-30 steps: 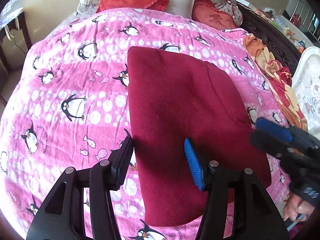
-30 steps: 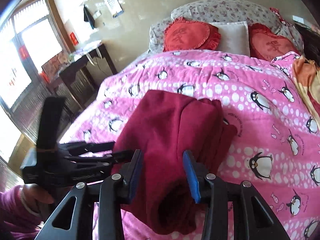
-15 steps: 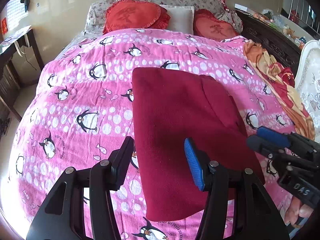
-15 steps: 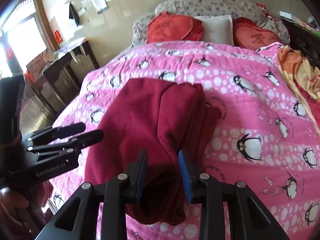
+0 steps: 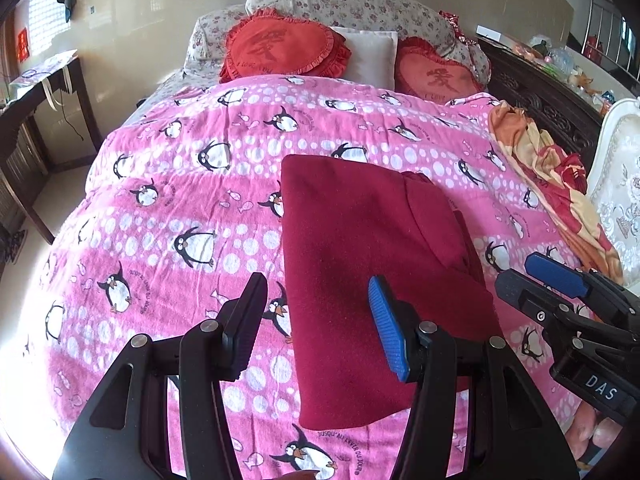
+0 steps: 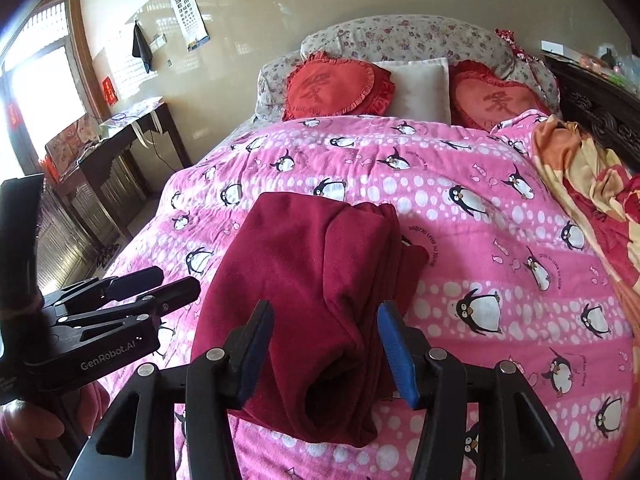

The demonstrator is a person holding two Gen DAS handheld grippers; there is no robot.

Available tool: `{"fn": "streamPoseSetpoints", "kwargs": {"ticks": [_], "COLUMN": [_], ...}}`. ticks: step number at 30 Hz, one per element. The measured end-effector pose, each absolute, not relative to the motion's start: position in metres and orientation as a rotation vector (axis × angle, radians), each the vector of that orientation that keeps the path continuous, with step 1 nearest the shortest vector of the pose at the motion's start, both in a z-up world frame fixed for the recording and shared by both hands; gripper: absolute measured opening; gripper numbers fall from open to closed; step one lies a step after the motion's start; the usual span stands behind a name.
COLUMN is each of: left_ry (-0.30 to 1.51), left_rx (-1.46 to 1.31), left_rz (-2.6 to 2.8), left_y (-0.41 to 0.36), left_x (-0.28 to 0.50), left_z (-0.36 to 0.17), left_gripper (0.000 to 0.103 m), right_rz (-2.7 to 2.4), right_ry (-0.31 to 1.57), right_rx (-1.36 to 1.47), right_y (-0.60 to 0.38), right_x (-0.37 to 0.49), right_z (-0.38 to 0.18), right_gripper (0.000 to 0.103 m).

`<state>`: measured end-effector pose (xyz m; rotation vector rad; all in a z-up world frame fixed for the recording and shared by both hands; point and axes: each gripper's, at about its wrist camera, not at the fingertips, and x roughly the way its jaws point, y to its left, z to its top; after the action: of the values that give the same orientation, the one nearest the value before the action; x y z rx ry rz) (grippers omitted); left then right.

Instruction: Fold small clothes

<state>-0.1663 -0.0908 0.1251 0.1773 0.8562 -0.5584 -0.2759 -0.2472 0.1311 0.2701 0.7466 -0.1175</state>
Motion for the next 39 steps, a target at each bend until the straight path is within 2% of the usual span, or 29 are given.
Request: {"fn": "streamPoseSetpoints", "kwargs": {"ticks": [15, 39], "left_ry": [0.808, 0.829], "left_rx": [0.193, 0.22], "left_rz": [-0.555, -0.559], "left_y": [-0.091, -0.097], "left_x": [-0.173, -0.172], "left_z": [0.131, 0.119], "left_gripper": [0.053, 0.053], "right_rz": [-0.149, -0.145], "right_ry": [0.753, 0.793], "right_rx": [0.277, 0.307], "right_y": [-0.246, -0.248], "right_x": [-0.277, -0.272], "right_z": [0.131, 0.116], "right_gripper": [0.052, 0.055]}}
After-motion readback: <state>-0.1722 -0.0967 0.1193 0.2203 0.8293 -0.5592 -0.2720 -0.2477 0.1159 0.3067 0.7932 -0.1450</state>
